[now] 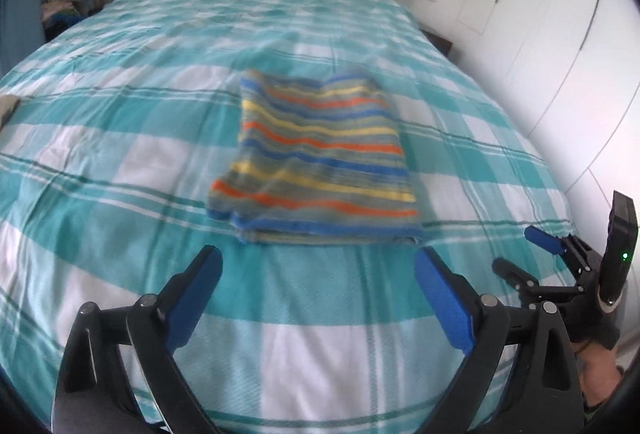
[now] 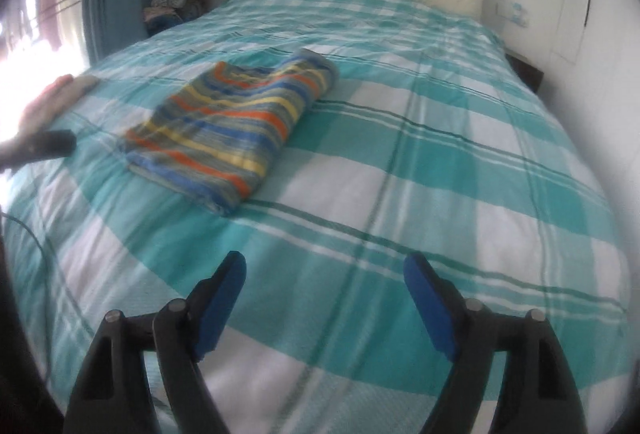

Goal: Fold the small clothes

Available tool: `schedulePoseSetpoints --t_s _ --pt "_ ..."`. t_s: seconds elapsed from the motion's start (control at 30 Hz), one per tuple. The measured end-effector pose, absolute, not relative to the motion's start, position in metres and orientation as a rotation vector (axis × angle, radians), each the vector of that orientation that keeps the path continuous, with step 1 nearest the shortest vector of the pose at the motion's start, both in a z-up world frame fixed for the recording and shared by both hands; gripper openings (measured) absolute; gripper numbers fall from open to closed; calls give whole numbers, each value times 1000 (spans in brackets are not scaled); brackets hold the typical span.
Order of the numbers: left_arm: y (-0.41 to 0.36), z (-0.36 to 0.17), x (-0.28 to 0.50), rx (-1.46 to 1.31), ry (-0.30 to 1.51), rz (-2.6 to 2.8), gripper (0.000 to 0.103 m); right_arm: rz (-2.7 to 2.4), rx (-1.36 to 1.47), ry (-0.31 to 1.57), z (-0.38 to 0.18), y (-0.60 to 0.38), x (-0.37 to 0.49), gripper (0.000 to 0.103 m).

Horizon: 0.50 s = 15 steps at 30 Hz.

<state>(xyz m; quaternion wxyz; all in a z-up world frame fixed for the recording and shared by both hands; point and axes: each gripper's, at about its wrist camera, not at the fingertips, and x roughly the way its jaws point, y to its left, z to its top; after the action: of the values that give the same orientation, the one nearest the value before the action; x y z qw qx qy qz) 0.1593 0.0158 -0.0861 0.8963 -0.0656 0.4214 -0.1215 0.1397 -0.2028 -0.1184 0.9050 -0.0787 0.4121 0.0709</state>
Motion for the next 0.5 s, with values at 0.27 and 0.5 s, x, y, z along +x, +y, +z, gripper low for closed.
schedulePoseSetpoints --t_s 0.27,0.5 --pt "-6 -151 154 -56 900 -139 97 85 -27 831 -157 -229 126 95" --pt "-10 -155 156 -26 907 -109 102 84 -8 854 -162 -231 131 101"
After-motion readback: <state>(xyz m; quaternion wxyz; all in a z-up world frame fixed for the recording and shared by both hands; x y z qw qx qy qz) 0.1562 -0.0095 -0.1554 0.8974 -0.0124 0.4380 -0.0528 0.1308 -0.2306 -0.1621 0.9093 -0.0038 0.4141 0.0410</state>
